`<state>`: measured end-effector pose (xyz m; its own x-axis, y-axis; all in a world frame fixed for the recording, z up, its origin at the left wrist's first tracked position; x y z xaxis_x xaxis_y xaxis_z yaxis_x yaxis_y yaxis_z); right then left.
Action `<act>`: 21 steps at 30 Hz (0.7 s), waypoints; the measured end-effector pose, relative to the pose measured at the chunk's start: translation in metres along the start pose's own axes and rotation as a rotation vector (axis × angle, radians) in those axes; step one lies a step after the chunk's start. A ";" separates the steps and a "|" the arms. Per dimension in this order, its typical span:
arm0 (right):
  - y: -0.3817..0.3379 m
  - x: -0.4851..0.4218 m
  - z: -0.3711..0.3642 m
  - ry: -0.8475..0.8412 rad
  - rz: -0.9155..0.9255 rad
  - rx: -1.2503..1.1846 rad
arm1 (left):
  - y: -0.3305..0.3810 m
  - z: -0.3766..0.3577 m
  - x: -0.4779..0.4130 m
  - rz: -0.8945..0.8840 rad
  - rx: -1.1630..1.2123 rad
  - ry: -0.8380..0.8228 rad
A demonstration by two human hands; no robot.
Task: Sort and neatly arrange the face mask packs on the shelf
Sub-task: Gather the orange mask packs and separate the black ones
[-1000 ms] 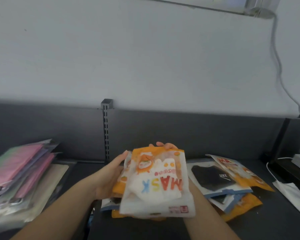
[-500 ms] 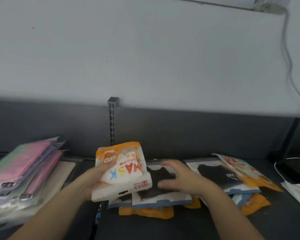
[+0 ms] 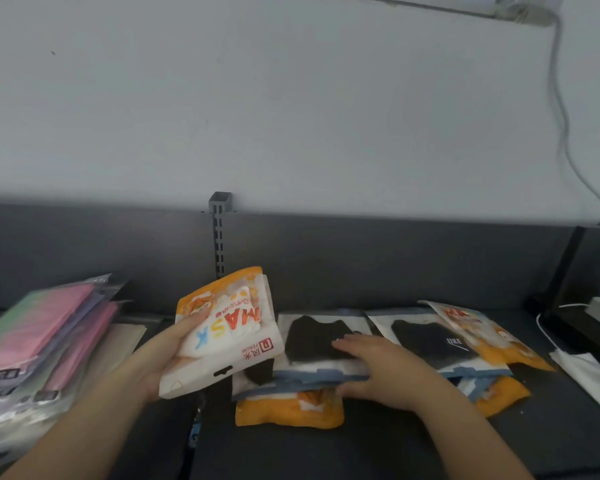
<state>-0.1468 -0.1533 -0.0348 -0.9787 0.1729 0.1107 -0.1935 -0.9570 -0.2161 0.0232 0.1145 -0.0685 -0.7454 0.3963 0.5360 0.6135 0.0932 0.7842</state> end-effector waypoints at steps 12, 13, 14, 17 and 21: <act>0.184 0.039 0.016 0.343 -0.781 -0.076 | -0.005 -0.022 0.000 0.023 -0.043 -0.013; 0.183 0.042 0.014 0.364 -0.782 -0.060 | -0.006 -0.025 0.000 0.029 -0.045 -0.024; 0.179 0.044 0.015 0.436 -0.763 -0.015 | -0.007 -0.029 0.000 0.034 -0.053 -0.031; 0.141 0.049 0.030 0.825 -0.623 0.120 | -0.013 -0.041 0.001 0.046 -0.097 -0.042; 0.042 0.035 0.043 0.818 -0.280 0.164 | -0.020 -0.060 0.002 0.016 -0.182 -0.046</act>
<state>-0.1857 -0.1976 0.0016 -0.6509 0.4589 -0.6048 -0.4833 -0.8648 -0.1361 -0.0059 0.0589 -0.0646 -0.7206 0.4386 0.5370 0.5645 -0.0787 0.8217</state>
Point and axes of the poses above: each hand's wrist, its own x-axis away from the middle knuckle, its own z-axis out of the back of the hand, y = z × x, the point moved 2 cm from there along -x, towards the middle knuckle, and after that the axes turned 4 degrees about y, right-handed, at the moved point
